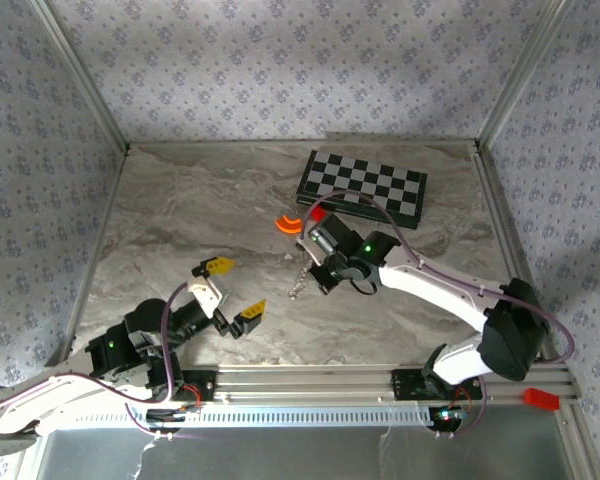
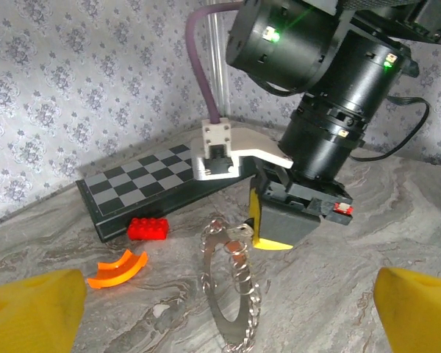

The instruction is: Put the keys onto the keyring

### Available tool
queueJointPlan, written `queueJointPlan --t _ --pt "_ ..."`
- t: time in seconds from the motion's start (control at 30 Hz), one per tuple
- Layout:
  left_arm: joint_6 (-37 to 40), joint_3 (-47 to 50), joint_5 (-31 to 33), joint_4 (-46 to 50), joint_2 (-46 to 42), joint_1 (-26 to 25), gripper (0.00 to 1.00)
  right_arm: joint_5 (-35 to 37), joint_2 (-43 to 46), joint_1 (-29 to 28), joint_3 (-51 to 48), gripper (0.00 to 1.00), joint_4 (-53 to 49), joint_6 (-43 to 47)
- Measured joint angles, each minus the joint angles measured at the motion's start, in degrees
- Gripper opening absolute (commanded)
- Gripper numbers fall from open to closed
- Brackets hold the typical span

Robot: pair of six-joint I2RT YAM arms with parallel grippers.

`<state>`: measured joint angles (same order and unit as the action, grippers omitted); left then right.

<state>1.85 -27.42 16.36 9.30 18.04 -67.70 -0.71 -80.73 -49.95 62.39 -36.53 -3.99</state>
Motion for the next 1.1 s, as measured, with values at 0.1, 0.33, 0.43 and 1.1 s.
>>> queueJointPlan --t 0.1,0.33,0.43,1.1 --pt "0.0 0.02 0.0 0.02 -0.02 0.15 1.0 0.0 2.16 0.0 -2.62 0.0 0.0 -1.09" --pt "-0.02 0.02 0.04 0.07 -0.02 0.15 0.99 0.0 5.7 0.0 -7.85 0.0 -0.13 -3.17" --pt "-0.04 0.02 0.2 0.13 -0.02 0.15 0.99 -0.22 6.82 -0.02 -9.73 0.0 0.15 -4.22" --pt "-1.92 1.7 1.05 0.02 0.22 0.2 0.99 -2.82 10.34 -2.84 -21.86 0.0 7.15 -12.57"
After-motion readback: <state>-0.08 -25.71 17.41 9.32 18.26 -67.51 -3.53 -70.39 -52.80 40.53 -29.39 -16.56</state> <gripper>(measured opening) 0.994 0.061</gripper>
